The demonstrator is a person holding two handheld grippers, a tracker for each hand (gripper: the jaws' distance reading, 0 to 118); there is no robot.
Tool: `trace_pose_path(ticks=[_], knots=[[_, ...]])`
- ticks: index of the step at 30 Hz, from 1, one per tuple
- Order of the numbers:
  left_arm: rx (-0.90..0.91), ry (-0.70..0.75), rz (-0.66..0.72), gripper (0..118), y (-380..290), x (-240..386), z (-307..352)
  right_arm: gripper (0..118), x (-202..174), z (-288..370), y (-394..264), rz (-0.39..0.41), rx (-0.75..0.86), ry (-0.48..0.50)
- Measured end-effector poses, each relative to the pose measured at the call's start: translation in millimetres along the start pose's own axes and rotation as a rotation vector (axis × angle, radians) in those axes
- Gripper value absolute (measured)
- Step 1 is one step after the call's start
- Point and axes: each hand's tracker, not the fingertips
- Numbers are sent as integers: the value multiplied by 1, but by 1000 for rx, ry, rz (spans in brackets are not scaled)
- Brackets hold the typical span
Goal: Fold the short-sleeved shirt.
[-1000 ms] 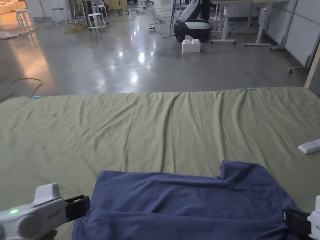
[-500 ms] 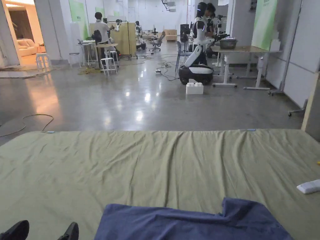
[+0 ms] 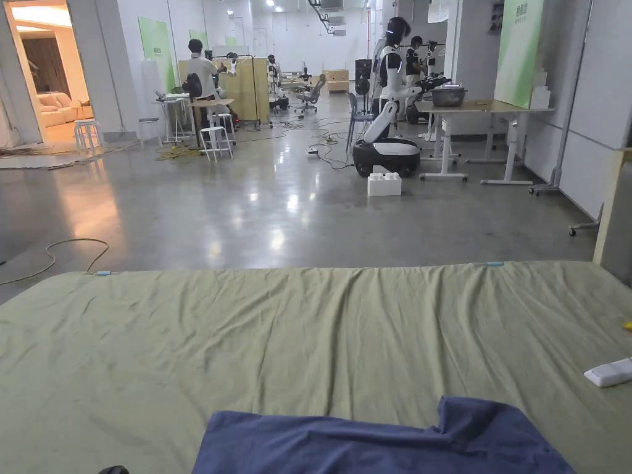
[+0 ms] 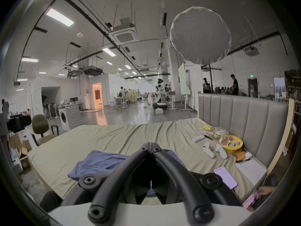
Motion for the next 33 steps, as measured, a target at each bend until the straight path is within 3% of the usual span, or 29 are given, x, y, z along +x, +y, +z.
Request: trace_pose_path(ticks=[1, 7, 9, 12, 13, 14, 17, 18, 26, 29, 30, 33], knots=[[-3, -2, 1, 0, 0, -1, 0, 0, -1, -1, 2, 23, 19, 17], [-43, -15, 19, 0, 9, -3, -6, 0, 2, -1, -3, -14, -22, 24], [-69, -11, 40, 0, -16, -28, -10, 0, 2, -4, -8, -33, -46, 28], [-324, -16, 158, 0, -48, -41, -60, 0, 4, -6, -17, -60, -73, 39], [-336, -9, 176, 1, -72, -51, -74, 0, 5, -8, -21, -71, -89, 47], [-387, -13, 197, 5, -93, -62, -89, 0, 5, -10, -25, -79, -116, 54], [-572, -12, 268, 71, -153, -81, -133, 0, 9, -4, -37, -66, -154, 68], [-614, -47, 304, 81, -171, -91, -142, 0, 12, -1, -41, -71, -161, 73], [-760, 63, 380, 75, -244, -109, -209, 0, 32, 13, -58, -91, -254, 19], [-776, 52, 428, 39, -257, -106, -223, 0, 37, 14, -65, -99, -293, -15], [-800, 94, 358, 20, -261, -99, -226, 0, 39, 12, -68, -99, -308, -23], [-793, 70, 264, 12, -260, -81, -228, 0, 39, 6, -74, -89, -343, -41]])
